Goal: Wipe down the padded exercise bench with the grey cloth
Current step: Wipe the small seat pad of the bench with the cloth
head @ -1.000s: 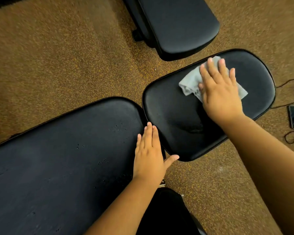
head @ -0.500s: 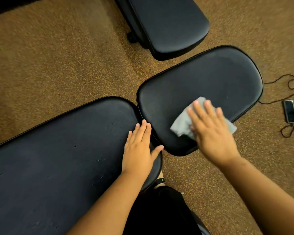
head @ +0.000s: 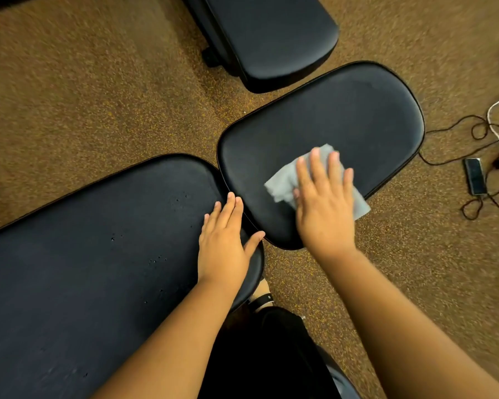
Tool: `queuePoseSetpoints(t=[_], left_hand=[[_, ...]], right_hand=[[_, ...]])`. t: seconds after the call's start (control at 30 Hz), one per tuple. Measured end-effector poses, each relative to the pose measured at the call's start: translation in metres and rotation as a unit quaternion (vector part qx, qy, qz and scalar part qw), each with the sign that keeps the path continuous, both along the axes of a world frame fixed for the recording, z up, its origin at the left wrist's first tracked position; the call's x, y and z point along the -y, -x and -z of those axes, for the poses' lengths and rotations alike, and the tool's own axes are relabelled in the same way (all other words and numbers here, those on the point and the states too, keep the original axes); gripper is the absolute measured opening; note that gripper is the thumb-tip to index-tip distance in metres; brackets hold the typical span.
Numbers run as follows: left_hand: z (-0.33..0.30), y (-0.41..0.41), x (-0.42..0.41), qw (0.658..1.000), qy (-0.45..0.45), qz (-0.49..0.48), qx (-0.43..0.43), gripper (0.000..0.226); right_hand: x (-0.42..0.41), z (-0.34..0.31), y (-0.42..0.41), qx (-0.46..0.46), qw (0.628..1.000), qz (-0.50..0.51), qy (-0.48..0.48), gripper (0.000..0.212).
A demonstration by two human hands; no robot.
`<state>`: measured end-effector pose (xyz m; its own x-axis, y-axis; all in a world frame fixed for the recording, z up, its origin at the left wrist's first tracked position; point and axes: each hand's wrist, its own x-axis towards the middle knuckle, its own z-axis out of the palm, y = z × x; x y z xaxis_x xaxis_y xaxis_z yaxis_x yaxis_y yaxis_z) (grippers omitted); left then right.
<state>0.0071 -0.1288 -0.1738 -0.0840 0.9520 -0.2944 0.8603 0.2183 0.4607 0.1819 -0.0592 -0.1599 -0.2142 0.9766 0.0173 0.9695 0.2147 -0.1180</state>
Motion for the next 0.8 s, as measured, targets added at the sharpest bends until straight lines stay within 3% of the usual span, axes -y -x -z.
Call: queuePoseSetpoints(t=[0.13, 0.23, 0.37, 0.57, 0.8], left_hand=[[0.0, 0.001, -0.001, 1.0, 0.004, 0.01, -0.008, 0.077], [-0.001, 0.0, -0.001, 1.0, 0.008, 0.009, -0.01, 0.077], [-0.001, 0.0, -0.001, 1.0, 0.009, 0.007, -0.009, 0.077], [0.0, -0.002, 0.001, 1.0, 0.012, -0.003, 0.006, 0.077], [0.002, -0.002, 0.001, 1.0, 0.01, 0.001, -0.009, 0.077]], right_hand=[[0.038, 0.011, 0.007, 0.013, 0.994, -0.105, 0.034, 0.062], [0.027, 0.005, -0.015, 0.01, 0.991, -0.125, 0.04, 0.061], [-0.028, -0.015, -0.058, 0.011, 1.0, -0.021, 0.012, 0.05], [-0.072, -0.028, -0.06, 0.009, 0.996, 0.089, -0.006, 0.064], [0.003, -0.001, -0.009, 0.056, 0.992, -0.109, 0.021, 0.054]])
